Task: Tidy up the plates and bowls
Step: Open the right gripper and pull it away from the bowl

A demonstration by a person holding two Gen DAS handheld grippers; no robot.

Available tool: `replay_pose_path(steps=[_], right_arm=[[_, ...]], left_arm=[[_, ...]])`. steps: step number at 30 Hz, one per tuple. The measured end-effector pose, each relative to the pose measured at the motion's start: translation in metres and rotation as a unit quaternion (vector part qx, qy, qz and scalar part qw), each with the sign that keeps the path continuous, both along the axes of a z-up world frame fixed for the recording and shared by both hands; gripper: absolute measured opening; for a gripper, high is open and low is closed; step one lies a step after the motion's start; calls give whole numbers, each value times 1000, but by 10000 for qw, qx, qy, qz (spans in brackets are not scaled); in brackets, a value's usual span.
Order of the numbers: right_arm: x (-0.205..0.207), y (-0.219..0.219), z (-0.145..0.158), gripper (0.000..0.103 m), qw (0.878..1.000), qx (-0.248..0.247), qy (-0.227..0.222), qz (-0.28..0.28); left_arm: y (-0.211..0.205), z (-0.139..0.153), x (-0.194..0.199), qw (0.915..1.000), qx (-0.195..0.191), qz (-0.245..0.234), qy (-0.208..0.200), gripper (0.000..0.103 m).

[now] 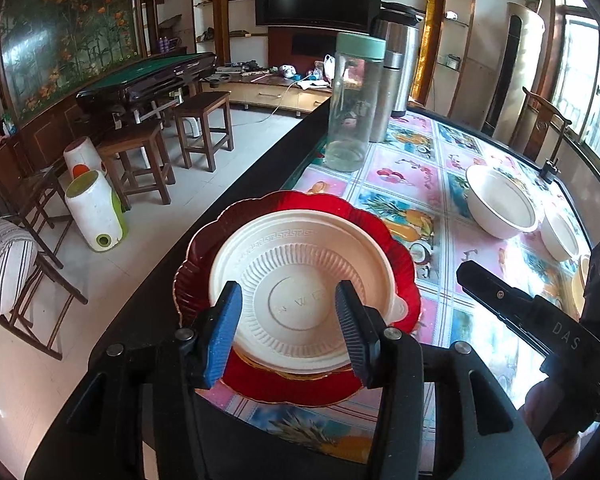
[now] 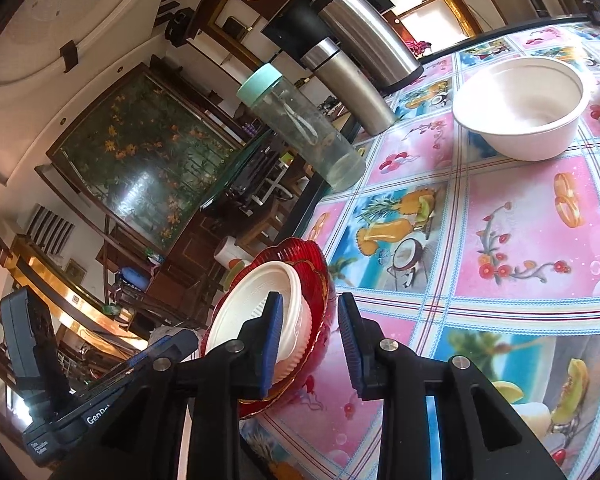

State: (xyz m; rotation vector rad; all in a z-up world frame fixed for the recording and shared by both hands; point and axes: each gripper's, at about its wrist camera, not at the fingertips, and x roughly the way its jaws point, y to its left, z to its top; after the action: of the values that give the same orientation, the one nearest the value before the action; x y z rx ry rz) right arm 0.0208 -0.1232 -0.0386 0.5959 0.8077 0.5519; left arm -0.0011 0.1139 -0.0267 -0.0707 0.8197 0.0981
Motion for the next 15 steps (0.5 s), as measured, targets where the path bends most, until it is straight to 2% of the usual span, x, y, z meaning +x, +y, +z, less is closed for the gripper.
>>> replay_pose_path(steps=[2, 8, 11, 15], right_arm=[[-3, -10, 2, 33, 10000, -13, -36, -70], [-11, -52, 13, 35, 9988, -25, -221, -426], [-20, -79, 21, 43, 9963, -164, -420, -725], [-34, -121, 34, 45, 9889, -405, -726, -1230]], left_arm=[[-14, 3, -1, 9999, 89, -118, -28, 57], [-59, 6, -4, 9973, 507, -527, -101, 57], [-88, 5, -5, 9941, 663, -858, -73, 61], [-131, 3, -7, 9869, 888, -1342, -77, 64]])
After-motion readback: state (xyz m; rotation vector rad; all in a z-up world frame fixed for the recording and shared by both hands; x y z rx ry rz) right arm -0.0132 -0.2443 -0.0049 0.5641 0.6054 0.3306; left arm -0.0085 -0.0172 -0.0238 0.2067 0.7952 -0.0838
